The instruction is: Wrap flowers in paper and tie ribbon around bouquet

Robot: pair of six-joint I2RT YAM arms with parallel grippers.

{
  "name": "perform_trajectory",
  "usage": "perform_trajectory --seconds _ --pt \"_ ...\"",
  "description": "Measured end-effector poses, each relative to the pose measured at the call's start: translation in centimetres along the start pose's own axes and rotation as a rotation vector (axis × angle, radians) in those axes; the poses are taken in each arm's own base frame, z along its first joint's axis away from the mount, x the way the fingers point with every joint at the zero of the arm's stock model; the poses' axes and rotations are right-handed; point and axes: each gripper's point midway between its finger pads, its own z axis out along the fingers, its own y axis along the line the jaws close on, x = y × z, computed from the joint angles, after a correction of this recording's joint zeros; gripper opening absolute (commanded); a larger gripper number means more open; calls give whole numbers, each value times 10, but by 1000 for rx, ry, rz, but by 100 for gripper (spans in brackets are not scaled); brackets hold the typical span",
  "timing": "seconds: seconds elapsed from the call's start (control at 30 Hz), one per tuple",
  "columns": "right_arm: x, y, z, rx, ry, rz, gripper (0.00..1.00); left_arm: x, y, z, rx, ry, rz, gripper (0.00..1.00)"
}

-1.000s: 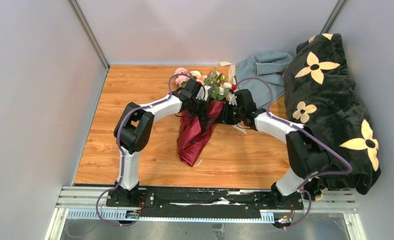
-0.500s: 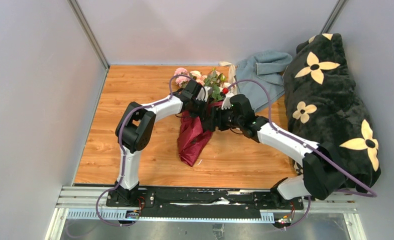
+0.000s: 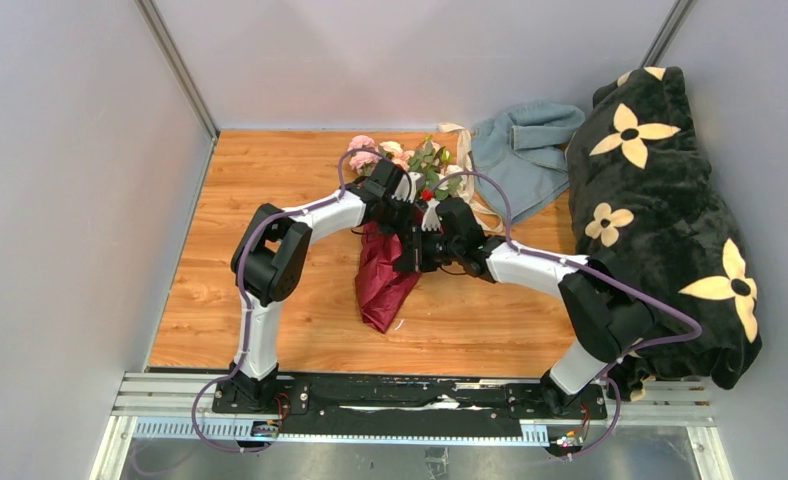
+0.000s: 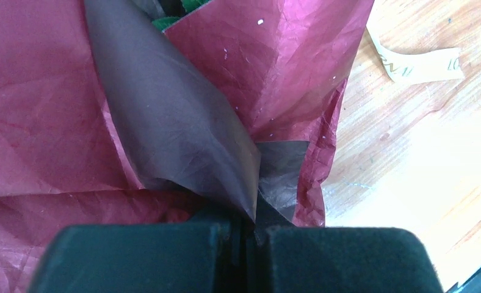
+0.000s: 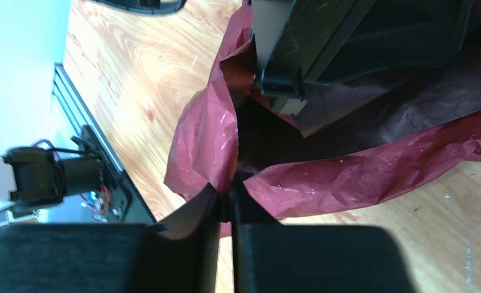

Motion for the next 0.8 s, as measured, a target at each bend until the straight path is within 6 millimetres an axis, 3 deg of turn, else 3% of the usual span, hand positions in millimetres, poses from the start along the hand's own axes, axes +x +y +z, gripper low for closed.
perform_trajectory --seconds 0.1,0.23,0.33,0.43,0.53,0.63,0.7,0.8 --pt "4 -2 0 0 0 16 0 -3 2 -2 -12 -5 13 14" --pt "25 -15 -1 29 31 51 0 -16 2 -9 -34 -15 56 38" --pt "48 -29 -3 58 66 89 0 -45 0 -25 -50 -55 101 56" --pt "72 -41 -7 88 101 131 0 -91 -4 -53 -61 -146 143 65" --pt "80 -44 -9 98 107 150 0 -134 3 -91 -92 -242 182 66" --pt "79 -43 -10 90 91 154 0 -146 9 -131 -117 -285 241 55" --pt "78 -42 -11 85 81 159 0 -131 3 -152 -109 -274 295 40" --pt "79 -41 -13 82 70 172 0 -78 -22 -172 -58 -194 402 25"
